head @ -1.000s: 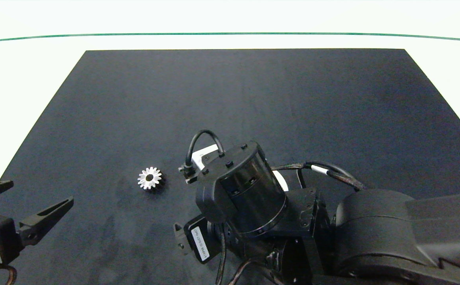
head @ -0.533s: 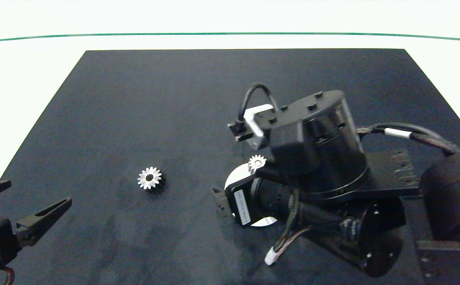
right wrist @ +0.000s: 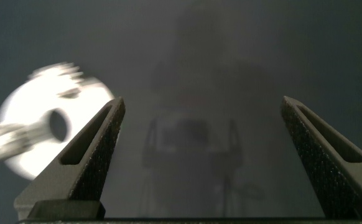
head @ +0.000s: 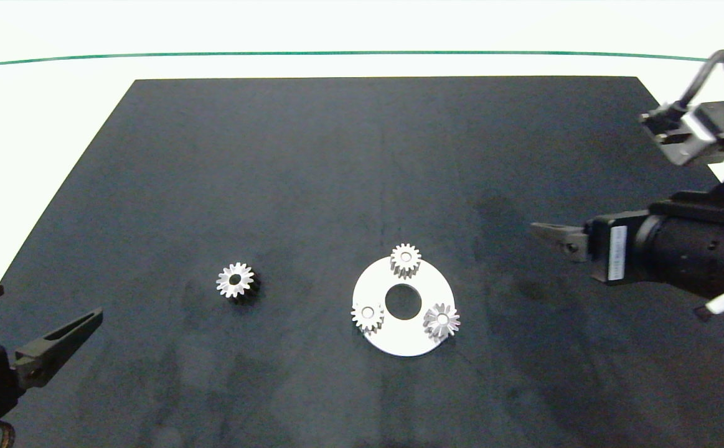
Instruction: Remove an incorrectly installed larger gear and replace it with the correct smaller gear
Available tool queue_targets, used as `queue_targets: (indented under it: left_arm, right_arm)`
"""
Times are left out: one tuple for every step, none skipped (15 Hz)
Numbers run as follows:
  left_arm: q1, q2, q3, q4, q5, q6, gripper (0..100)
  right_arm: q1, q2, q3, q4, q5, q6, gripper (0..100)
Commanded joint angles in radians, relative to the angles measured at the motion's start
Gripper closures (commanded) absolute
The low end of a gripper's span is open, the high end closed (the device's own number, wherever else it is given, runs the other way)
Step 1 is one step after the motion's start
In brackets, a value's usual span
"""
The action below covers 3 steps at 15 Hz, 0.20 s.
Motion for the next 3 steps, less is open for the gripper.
queue_targets:
  left_arm:
    - [0.000,-0.051,0.013,-0.001,0.030,0.001,0]
    - [0.002,-0.080,0.016,-0.001,0.038,0.001,0]
    - [0.019,-0.111,0.016,0.001,0.048,0.001,0]
  right_arm:
    - [-0.237,-0.259,0.099,0.005,-0.066,-0.012,0]
    - [-0.298,-0.320,0.114,0.005,-0.080,-0.027,0]
    - [-0.367,-0.378,0.126,0.005,-0.083,-0.047,0]
